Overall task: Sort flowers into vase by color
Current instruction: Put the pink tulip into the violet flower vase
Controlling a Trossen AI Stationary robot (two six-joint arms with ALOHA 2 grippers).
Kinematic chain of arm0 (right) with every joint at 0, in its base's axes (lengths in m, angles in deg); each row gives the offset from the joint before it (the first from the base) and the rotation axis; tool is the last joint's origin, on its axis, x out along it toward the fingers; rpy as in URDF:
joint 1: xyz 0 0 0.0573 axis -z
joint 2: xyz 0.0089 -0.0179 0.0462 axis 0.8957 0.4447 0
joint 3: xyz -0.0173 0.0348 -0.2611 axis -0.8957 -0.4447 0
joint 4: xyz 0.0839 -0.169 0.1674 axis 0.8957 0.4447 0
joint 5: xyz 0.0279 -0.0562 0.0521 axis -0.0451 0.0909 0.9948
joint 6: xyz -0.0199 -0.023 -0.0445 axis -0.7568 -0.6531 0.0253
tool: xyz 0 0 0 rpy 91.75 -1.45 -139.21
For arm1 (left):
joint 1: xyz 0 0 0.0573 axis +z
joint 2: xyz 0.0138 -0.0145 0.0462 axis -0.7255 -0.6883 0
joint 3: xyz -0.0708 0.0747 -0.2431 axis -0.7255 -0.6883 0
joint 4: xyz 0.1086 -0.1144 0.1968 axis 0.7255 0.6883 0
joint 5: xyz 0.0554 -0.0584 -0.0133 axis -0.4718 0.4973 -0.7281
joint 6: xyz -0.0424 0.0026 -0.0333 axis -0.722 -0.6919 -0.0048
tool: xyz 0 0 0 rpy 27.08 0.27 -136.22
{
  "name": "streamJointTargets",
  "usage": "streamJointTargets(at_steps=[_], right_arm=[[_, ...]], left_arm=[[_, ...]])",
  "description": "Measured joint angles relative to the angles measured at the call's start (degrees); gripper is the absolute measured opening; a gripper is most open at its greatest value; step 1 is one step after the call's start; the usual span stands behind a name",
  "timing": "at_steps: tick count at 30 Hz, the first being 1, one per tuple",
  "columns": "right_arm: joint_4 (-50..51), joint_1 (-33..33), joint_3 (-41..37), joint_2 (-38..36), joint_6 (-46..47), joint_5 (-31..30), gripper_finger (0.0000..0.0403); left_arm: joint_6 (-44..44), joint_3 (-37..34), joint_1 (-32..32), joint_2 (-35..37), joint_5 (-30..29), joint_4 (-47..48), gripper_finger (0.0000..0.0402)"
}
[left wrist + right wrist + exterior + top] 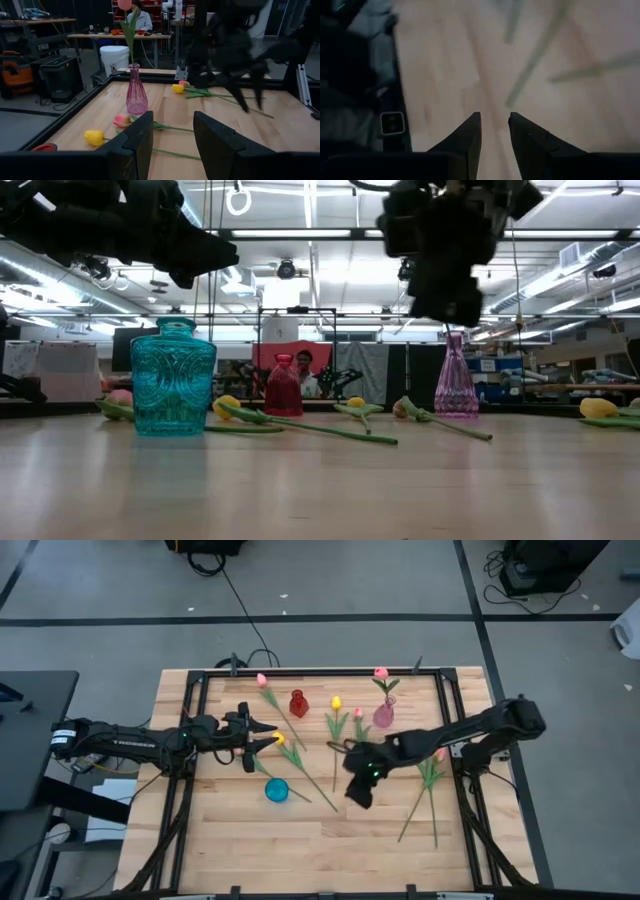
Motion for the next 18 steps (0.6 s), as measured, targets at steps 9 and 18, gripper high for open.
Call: streamJointTargets(at_steps=[9, 18], right_arm=[[-8.55, 0.81, 0.0, 9.01, -7.77, -12.38, 0.0113], [-32.16, 0.08, 0.29, 19.1, -16.7, -34.29, 0.0113]], left_arm=[[0.0, 0.0, 0.0, -0.02, 0.0, -2.39, 0.0147], [0.0, 0.0, 0.0, -0.03, -0.17, -3.23, 0.0147]])
